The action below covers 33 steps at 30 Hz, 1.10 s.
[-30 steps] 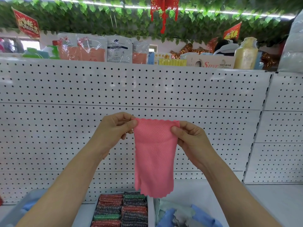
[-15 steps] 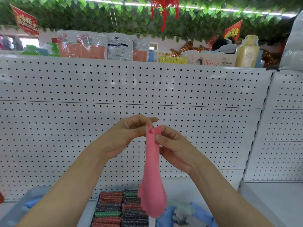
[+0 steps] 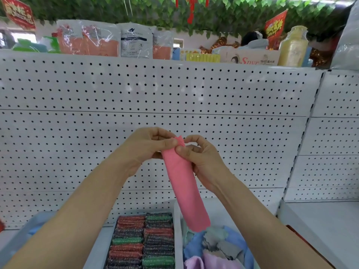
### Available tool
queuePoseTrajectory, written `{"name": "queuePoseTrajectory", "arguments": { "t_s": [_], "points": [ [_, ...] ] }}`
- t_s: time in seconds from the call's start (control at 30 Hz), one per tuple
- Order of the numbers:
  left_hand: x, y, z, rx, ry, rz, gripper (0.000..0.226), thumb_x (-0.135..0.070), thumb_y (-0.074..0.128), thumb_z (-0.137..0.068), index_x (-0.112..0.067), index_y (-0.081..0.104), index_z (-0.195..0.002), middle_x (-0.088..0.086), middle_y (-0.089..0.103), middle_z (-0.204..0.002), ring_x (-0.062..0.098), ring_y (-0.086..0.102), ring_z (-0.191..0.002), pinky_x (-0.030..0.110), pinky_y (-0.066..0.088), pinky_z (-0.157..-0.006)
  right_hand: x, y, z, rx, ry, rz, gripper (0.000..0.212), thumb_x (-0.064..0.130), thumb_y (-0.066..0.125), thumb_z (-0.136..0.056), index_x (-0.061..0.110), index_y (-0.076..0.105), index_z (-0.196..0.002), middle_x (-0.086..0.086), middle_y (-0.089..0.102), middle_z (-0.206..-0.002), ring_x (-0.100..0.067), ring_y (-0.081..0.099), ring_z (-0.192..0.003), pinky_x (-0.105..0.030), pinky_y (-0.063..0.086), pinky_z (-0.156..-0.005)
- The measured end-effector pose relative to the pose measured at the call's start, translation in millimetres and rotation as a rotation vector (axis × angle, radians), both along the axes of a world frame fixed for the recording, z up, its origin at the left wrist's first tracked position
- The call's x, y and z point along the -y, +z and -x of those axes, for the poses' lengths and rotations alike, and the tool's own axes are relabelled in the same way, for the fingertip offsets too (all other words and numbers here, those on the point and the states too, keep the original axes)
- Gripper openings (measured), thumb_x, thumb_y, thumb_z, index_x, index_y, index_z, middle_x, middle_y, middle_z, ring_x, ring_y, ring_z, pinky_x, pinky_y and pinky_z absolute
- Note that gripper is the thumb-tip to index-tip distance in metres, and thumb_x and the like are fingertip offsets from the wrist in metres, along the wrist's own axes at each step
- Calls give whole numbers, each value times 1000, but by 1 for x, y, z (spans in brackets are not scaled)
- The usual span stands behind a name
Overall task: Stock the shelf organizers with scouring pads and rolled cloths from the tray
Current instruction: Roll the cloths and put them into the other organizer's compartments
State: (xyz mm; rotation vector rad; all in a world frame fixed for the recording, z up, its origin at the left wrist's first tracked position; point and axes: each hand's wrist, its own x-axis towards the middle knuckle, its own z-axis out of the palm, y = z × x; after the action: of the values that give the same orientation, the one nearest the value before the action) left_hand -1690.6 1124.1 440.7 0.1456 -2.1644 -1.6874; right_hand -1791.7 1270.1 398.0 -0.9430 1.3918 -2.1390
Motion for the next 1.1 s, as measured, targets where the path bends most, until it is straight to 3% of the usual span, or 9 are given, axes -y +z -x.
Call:
{"name": "queuePoseTrajectory", "arguments": {
  "t_s": [0.17, 0.3, 0.4, 0.5, 0.6, 0.73, 0.83, 0.97, 1.1],
  "points": [
    [-8, 4, 6, 28, 67, 86, 6, -7, 73, -86, -6, 68, -89, 9, 67, -80, 13, 64, -70, 19, 53, -61, -3, -14, 4, -42, -44, -65, 51, 20, 84, -66, 11, 64, -111, -5, 70, -80, -22, 66, -81, -41, 54, -79],
    [-8, 7, 11, 41, 168, 119, 7, -13, 71, -89, -9, 66, -88, 11, 72, -88, 16, 67, -74, 26, 57, -63, -7, -36, 3, -138, -39, -202, 48, 12, 83, -74, 12, 64, -118, -6, 72, -98, -22, 70, -93, -35, 59, -85],
    [-3, 12, 12, -12, 282, 119, 6, -13, 71, -89, -10, 67, -87, 12, 71, -90, 20, 68, -78, 29, 59, -68, -7, -80, -6, -363, -39, -499, 30, 20, 75, -85, 15, 67, -114, 1, 72, -107, -13, 68, -96, -25, 57, -84],
    [3, 17, 8, -71, 357, 98, 6, -12, 71, -88, -8, 67, -90, 14, 71, -92, 22, 67, -80, 32, 59, -70, -16, -131, -5, -592, 27, -832, 24, 31, 64, -91, 11, 70, -101, 1, 71, -98, -12, 64, -86, -37, 54, -90],
    [10, 19, 3, -68, 347, 81, 8, -11, 71, -89, -6, 67, -93, 16, 71, -93, 21, 68, -79, 33, 60, -72, -33, -146, 9, -581, 166, -969, 29, 20, 65, -91, 15, 67, -120, -2, 70, -114, -15, 65, -105, -15, 50, -86],
    [14, 22, 0, -39, 300, 56, 4, -10, 71, -88, -10, 67, -88, 13, 71, -90, 11, 68, -66, 23, 60, -62, -30, -111, 13, -397, -5, -650, 44, 34, 76, -85, 31, 59, -125, 17, 63, -122, 6, 57, -114, -10, 48, -87],
    [14, 22, 0, -51, 276, 23, 5, -9, 70, -89, -10, 66, -87, 9, 70, -86, 10, 68, -65, 21, 58, -60, -15, -87, 6, -345, -209, -412, 35, 32, 80, -81, 26, 62, -111, 14, 65, -115, -3, 60, -110, -20, 52, -88],
    [15, 22, -3, -74, 235, -4, 5, -10, 70, -89, -10, 66, -88, 7, 73, -84, 15, 69, -71, 26, 60, -67, -2, -84, 0, -351, -214, -387, 51, 36, 85, -75, 26, 56, -116, 14, 60, -123, 2, 56, -113, -22, 46, -97],
    [18, 21, -6, -130, 218, -17, 4, -12, 69, -90, -11, 65, -90, 4, 75, -81, 15, 70, -73, 28, 59, -70, 4, -91, -3, -263, -268, -342, 41, 21, 86, -74, 18, 56, -101, 4, 67, -111, -10, 64, -104, -29, 55, -87]
  ]
}}
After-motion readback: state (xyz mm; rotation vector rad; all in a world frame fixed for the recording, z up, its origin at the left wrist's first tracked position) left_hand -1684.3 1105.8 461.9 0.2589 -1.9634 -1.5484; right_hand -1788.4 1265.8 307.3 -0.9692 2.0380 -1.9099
